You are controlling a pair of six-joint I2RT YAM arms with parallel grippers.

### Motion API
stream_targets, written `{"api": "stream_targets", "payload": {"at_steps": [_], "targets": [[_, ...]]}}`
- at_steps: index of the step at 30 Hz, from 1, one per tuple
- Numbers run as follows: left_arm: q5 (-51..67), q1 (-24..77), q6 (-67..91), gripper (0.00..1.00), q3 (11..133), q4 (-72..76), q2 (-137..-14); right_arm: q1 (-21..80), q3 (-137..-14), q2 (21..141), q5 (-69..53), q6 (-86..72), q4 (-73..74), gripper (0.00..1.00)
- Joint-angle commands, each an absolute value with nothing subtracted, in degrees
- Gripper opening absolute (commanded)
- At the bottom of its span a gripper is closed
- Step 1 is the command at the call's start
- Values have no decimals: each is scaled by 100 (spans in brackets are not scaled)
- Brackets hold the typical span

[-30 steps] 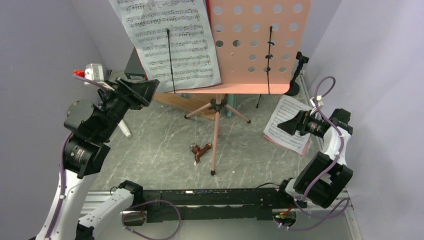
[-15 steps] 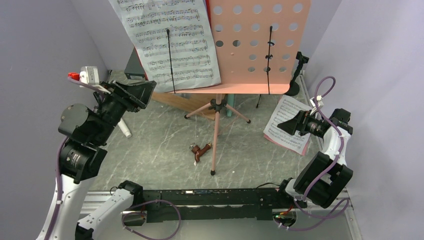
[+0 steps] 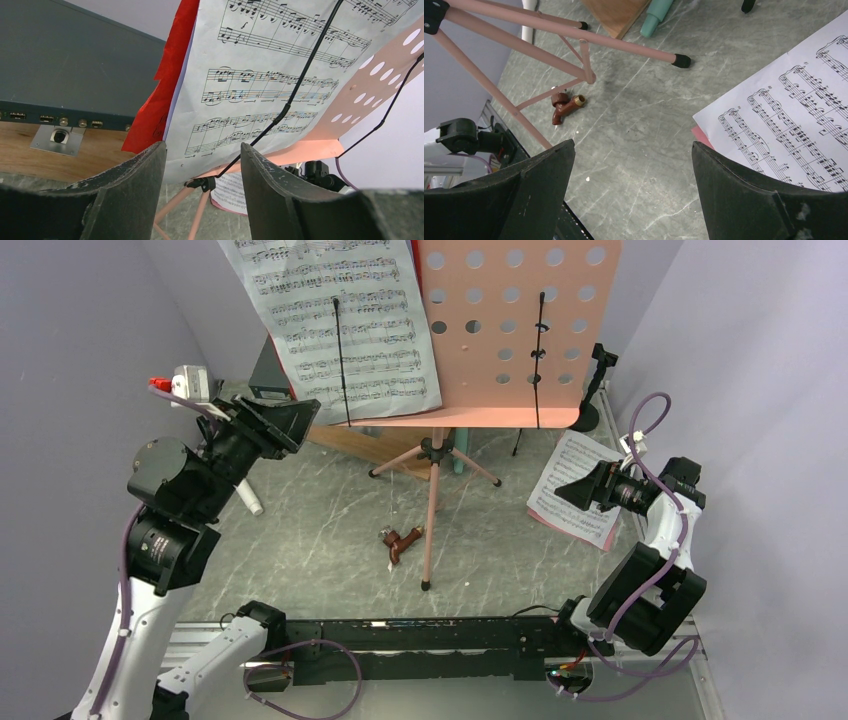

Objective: Pack up the instrument practice props
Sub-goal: Pick up the sheet music from the music stand.

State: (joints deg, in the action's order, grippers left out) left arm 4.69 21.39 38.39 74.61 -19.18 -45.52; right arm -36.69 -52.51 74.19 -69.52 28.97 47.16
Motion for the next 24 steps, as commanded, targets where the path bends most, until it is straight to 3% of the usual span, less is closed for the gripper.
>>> {"api": "stream_targets", "payload": {"at_steps": [1, 24], "targets": [[612, 2126, 3875, 61, 7521, -1707, -4553, -3647, -5291, 7427, -7040, 3066, 4711, 89], [580, 2124, 3856, 68, 7524, -1850, -4675, -3647, -5309, 7428, -7046, 3111, 4764, 89]]}}
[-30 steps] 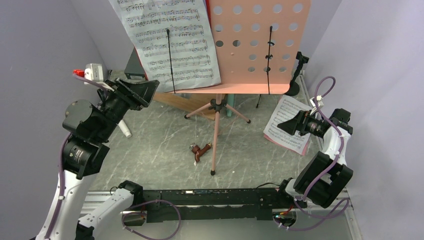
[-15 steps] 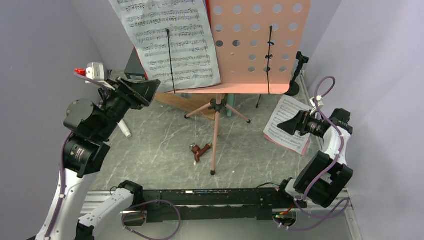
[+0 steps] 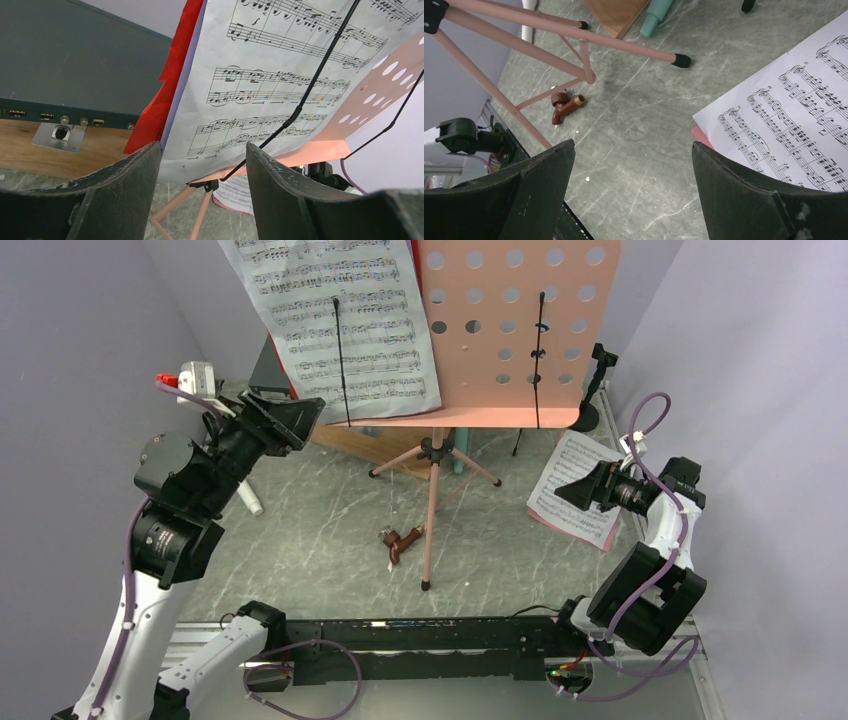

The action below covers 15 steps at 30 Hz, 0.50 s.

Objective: Pack up the instrument practice props
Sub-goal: Pick up the sheet music from the music stand.

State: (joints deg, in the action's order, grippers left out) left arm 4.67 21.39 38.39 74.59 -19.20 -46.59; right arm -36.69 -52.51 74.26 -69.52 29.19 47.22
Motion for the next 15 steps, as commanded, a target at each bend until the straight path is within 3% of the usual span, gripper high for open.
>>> {"api": "stream_targets", "payload": {"at_steps": [1, 9, 15], "targets": [[582, 2121, 3851, 68, 7523, -1845, -4676, -3647, -5309, 7428, -7047, 3111, 4764, 89], [740, 2124, 3884, 65, 7524, -1765, -4698, -3647, -5309, 7438, -7042, 3112, 4773, 89], [844, 2125, 4050, 56, 7431, -1593, -4629, -3647, -5309, 7436, -7041, 3117, 4772, 89]]}}
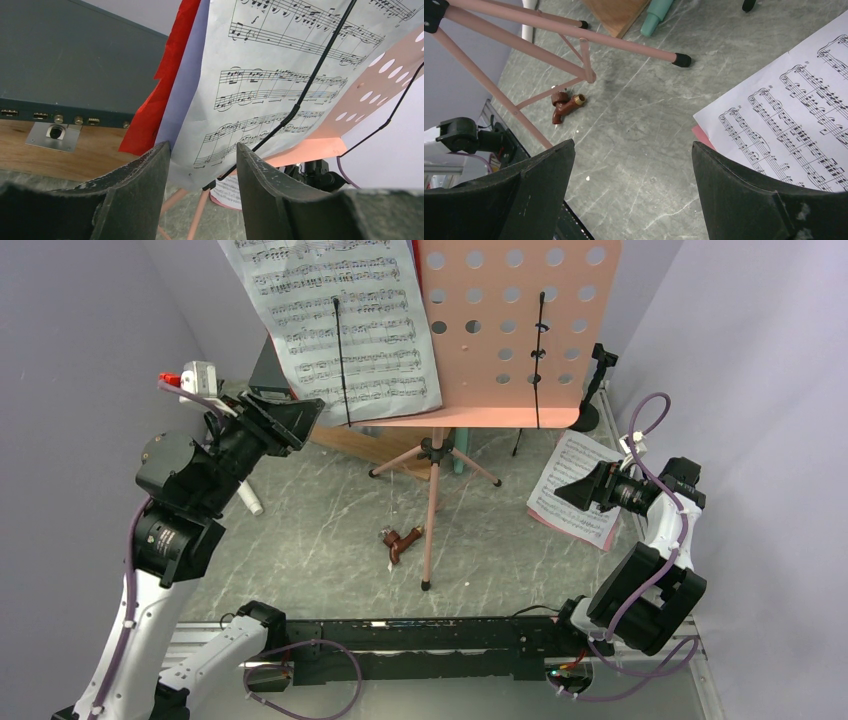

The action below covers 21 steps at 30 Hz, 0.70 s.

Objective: Pack up the instrument practice props
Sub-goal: Pick up the sheet music from the music stand.

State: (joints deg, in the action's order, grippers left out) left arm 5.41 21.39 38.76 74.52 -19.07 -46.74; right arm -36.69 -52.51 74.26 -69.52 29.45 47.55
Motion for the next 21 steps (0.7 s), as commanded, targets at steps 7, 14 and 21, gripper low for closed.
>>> {"api": "stream_targets", "payload": {"at_steps": [7, 14, 21], "targets": [[972, 2127, 4193, 54, 7308, -1375, -4508, -3647, -5300, 7428, -7044, 3122, 4772, 89], [1266, 2126, 4340, 51, 7137, -976, -4499, -3647, -5306, 7430, -7056, 3127, 4781, 89], [1435, 2126, 4314, 40, 7124, -762, -4534, -3647, -5309, 7434, -7064, 3145, 4799, 89]]}}
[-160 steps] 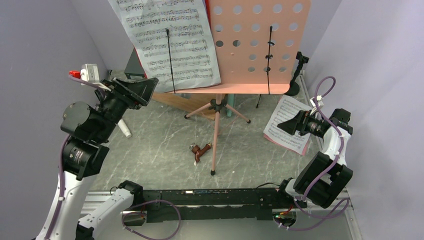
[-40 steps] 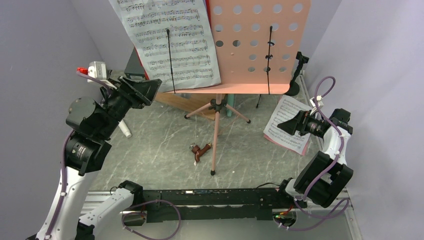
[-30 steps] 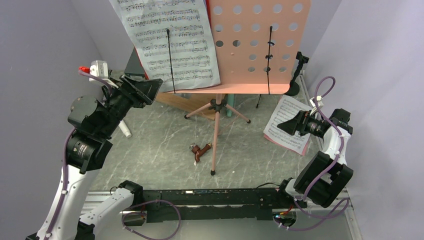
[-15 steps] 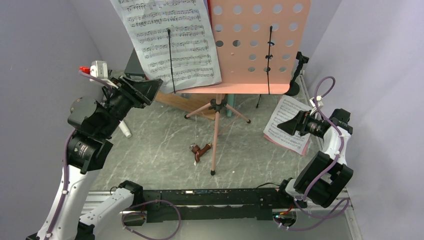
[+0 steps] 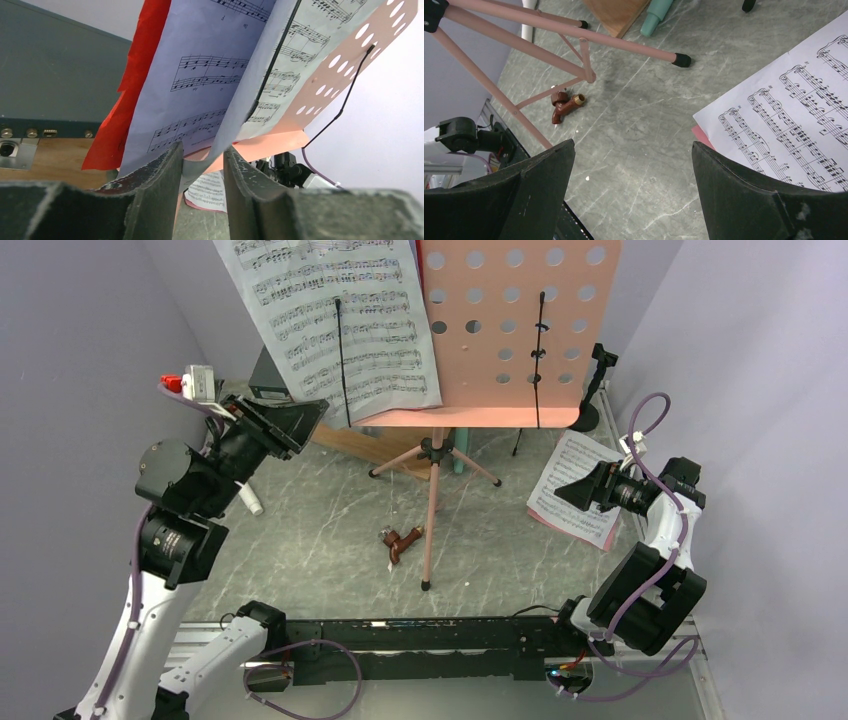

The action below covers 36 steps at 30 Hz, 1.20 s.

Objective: Pack up the instrument practice props
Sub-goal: Pick up the sheet music from the music stand.

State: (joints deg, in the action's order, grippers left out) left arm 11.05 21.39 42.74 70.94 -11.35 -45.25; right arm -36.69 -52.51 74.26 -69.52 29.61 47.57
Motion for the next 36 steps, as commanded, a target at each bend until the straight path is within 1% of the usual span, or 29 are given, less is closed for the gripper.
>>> {"api": "stream_targets", "payload": {"at_steps": [1, 3, 4, 6, 7, 10, 15, 18, 23, 26, 36], "targets": [[1459, 2127, 4312, 37, 7127, -743, -4539, -3647, -5309, 7428, -7066, 3140, 4799, 90], [1517, 2127, 4291, 30, 7128, -681, -4552, -3647, -5315, 7427, -7065, 3146, 4803, 90], [1542, 2127, 4291, 28, 7126, -643, -4559, -3647, -5312, 7427, -7062, 3146, 4807, 90], [1593, 2119, 4261, 27, 7129, -596, -4577, -3647, -5309, 7427, -7064, 3151, 4808, 90], [1623, 2122, 4241, 27, 7140, -579, -4591, -3647, -5313, 7431, -7065, 3151, 4808, 89], [1690, 2118, 4164, 34, 7202, -566, -4643, -3647, -5317, 7431, -7066, 3155, 4803, 89], [1607, 2120, 3940, 55, 7454, -793, -4781, -3647, -5316, 7427, -7062, 3155, 4816, 90], [1541, 2119, 3792, 59, 7601, -905, -4860, -3647, -5314, 7428, -7061, 3156, 4819, 90], [1495, 2125, 3564, 58, 7832, -1035, -4976, -3647, -5310, 7441, -7056, 3164, 4818, 90], [1477, 2127, 3416, 56, 8018, -1125, -5033, -3647, -5317, 7448, -7053, 3165, 4821, 90], [1444, 2125, 3165, 52, 8444, -1302, -5231, -3647, -5317, 7456, -7050, 3164, 4817, 90]]}}
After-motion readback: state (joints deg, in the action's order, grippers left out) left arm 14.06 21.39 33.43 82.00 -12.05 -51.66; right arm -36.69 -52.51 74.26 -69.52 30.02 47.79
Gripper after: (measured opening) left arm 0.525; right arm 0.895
